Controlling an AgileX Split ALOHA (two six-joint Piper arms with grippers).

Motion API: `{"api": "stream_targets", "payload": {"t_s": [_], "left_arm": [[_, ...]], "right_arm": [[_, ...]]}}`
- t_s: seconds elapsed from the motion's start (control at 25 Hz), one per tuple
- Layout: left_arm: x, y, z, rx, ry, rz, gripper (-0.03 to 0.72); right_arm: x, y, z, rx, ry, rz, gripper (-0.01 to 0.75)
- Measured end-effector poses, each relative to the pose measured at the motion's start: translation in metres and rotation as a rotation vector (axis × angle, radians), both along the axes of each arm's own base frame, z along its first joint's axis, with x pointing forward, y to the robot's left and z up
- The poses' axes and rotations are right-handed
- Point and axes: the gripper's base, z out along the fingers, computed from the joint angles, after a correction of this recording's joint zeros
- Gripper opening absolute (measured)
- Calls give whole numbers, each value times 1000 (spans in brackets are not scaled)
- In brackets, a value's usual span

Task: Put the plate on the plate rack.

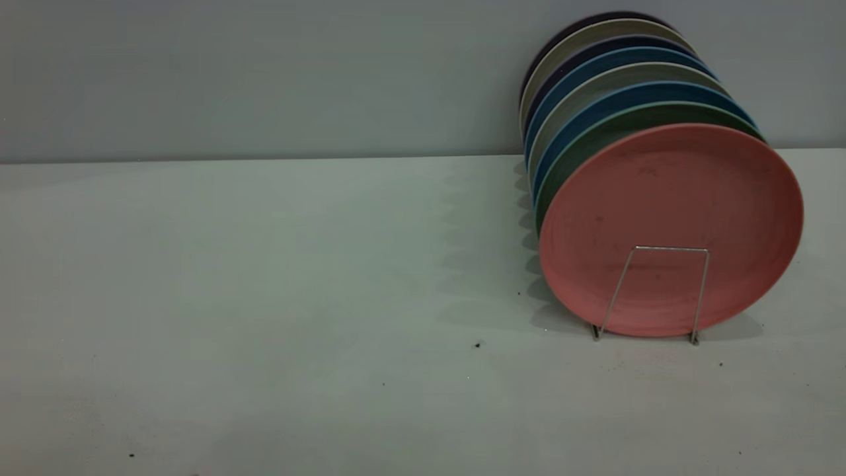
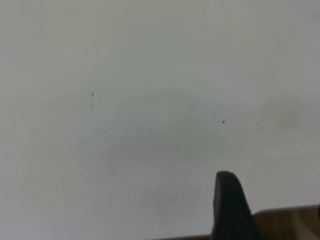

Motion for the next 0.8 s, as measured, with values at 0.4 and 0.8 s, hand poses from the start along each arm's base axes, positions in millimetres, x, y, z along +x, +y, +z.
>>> {"api": "stream_targets", "payload": {"t_s": [0.4, 0.8], "left_arm": [[0, 0, 0, 0, -3, 0, 455], [0, 0, 0, 0, -3, 0, 455]], "right_arm": [[-14, -1, -1, 5, -93, 1, 402], [-15, -1, -1, 5, -95, 1, 402]]}}
